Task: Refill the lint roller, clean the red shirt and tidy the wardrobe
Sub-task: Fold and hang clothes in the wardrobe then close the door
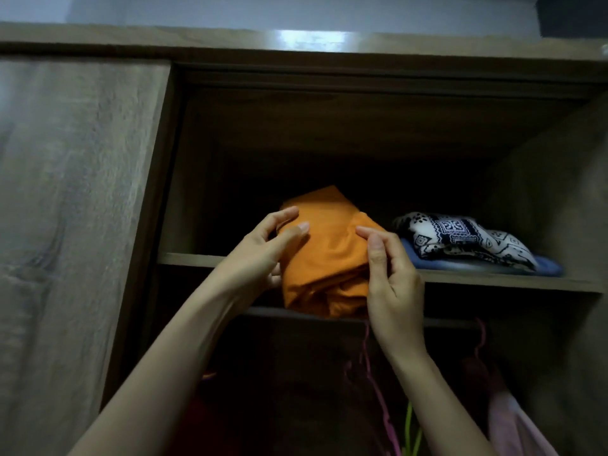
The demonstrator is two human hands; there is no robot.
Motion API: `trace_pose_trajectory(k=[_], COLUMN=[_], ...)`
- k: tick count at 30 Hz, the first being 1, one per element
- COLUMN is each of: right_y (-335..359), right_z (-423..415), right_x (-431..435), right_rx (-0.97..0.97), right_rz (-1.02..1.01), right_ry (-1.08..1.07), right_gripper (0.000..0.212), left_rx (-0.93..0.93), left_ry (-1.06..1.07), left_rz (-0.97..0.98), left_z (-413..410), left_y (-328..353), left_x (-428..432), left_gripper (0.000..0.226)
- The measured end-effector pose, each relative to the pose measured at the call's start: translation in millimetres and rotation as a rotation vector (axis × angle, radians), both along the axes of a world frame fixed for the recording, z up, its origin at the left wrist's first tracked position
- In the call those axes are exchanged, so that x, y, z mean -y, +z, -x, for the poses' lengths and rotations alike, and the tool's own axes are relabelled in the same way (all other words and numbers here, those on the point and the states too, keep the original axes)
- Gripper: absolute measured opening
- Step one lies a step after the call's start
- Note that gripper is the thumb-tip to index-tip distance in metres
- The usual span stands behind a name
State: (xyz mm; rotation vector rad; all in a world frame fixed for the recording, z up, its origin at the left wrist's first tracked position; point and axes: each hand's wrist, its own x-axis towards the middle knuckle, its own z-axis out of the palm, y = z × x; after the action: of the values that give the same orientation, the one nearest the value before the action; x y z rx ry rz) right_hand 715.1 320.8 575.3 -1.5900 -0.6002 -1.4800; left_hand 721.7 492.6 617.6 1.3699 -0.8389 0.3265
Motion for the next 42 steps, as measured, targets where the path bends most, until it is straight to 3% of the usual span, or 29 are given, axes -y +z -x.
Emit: trace_pose_trajectory(k=[3, 9, 13, 19, 26, 33, 37, 42], right_y=[-7, -24, -42, -87, -149, -210, -239, -280], right_z=[4, 21, 49, 96, 139, 172, 181, 193], right_x=[-11, -21, -22, -23, -13, 12, 26, 28], right_rx=[0.012, -0.024, 0.046, 0.072, -0.108, -0.496, -0.661, -0.732], right_rz=[-0.122, -0.204, -0.196, -0.233, -0.298, -0.25, -0.172, -0.15], right_ry=[0.006, 0.21, 0.216, 0.26, 0.306, 0.368, 0.508, 0.618], right_gripper=[0.026, 0.022, 0.023, 0.024, 0.023, 0.023, 0.034, 0.057], left_rx=[0.074, 0.251, 0.376, 0.363, 0.071, -0.503, -0.747, -0.983], left_ry=[0.111, 0.09, 0.092, 0.055, 0.101, 0.068, 0.076, 0.076], left_rz=[-0.105, -0.044, -0.016, 0.048, 0.044, 0.112, 0.239, 0.358], left_z=[-3, 0, 22, 79, 126, 151, 156, 161], left_y=[-6, -35, -57, -101, -172, -243, -279, -313], left_x=[4, 3, 1, 2, 14, 34, 40, 39], left_gripper=[0.056, 0.055, 0.056, 0.056, 0.046, 0.032, 0.029, 0.029])
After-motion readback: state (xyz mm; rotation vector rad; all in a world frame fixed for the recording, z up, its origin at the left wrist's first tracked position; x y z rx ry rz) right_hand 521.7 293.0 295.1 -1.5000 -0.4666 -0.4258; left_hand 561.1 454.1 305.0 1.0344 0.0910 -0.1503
